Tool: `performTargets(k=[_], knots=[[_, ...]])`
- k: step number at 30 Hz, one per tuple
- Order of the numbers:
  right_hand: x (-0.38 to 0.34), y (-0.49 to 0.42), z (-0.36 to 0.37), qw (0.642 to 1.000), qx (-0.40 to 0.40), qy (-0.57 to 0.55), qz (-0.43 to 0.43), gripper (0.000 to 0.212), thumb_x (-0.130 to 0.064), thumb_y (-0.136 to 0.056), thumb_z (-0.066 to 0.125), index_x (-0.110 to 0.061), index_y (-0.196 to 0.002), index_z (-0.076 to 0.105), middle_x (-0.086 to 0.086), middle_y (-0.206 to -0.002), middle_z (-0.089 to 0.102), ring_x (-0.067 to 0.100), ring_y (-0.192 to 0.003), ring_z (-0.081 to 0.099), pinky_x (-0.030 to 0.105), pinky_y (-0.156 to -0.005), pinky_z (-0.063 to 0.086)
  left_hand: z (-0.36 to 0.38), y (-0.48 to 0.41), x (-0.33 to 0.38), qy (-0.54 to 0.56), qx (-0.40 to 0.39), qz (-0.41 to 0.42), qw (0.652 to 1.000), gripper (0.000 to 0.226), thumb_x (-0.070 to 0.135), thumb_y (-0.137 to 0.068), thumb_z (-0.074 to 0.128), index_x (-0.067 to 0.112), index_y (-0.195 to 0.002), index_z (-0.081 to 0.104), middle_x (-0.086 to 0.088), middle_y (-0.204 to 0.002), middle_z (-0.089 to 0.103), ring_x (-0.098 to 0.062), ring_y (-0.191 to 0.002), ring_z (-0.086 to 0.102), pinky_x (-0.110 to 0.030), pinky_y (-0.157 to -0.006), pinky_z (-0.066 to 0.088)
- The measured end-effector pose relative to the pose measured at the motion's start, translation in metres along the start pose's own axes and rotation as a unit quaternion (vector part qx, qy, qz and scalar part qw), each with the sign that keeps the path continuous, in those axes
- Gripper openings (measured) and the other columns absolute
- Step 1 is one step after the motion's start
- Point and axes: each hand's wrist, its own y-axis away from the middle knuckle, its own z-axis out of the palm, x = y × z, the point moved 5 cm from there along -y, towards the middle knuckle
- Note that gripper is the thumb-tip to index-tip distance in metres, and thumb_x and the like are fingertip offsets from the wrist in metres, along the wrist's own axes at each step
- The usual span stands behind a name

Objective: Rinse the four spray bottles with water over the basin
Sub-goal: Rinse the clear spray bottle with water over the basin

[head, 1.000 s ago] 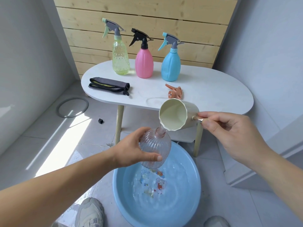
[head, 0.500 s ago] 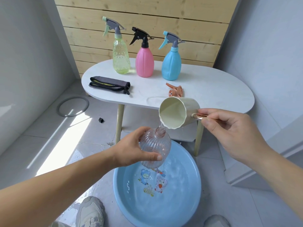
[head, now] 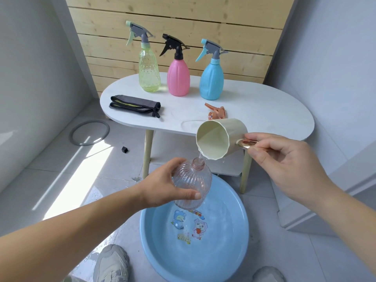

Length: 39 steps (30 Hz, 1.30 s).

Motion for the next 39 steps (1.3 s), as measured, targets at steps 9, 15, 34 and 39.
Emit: performTargets(k=[9,15,34,39], knots=[[-0.001,0.001,0.001,1.0,0.007,0.009,-0.019,0.019,-0.036,-0.084,0.067,-0.019,-0.083,0.076,-0.012,-0.119,0.07,0.003,-0.116,0.063,0.033,-0.104,0.048,0.001,0.001,0.003,-0.004,0.0,-0.002,1.0,0.095,0.065,-0.045,0.092,0.044,-0.129,0.051,0.018,-0.126,0.067,0.002,-0.12,0.062,-0.028,-0.114,0.045],[-0.002,0.001,0.001,0.999,0.001,0.022,-0.031,0.006,-0.016,-0.089,0.072,-0.017,-0.085,0.077,-0.01,-0.12,0.07,0.002,-0.115,0.063,0.025,-0.103,0.047,0.0,0.001,0.004,0.006,-0.001,-0.007,1.0,0.084,0.063,-0.046,0.092,0.049,-0.119,0.053,0.019,-0.122,0.069,0.005,-0.116,0.064,-0.023,-0.108,0.046],[-0.012,0.002,0.003,0.988,0.01,0.11,-0.111,0.015,-0.026,-0.086,0.07,-0.014,-0.078,0.073,-0.009,-0.125,0.067,0.001,-0.113,0.064,0.019,-0.102,0.044,0.001,0.0,0.001,0.0,0.007,-0.001,1.0,0.093,0.06,-0.05,0.094,0.033,-0.131,0.057,0.012,-0.12,0.072,-0.004,-0.114,0.067,-0.036,-0.109,0.051],[-0.014,0.004,0.004,0.983,0.011,0.125,-0.137,0.014,-0.027,-0.085,0.067,-0.016,-0.078,0.072,-0.008,-0.125,0.066,0.003,-0.114,0.063,0.02,-0.101,0.044,0.002,0.0,0.002,0.001,0.003,-0.003,1.0,0.091,0.06,-0.049,0.093,0.038,-0.128,0.055,0.015,-0.121,0.07,0.001,-0.114,0.066,-0.027,-0.107,0.05]])
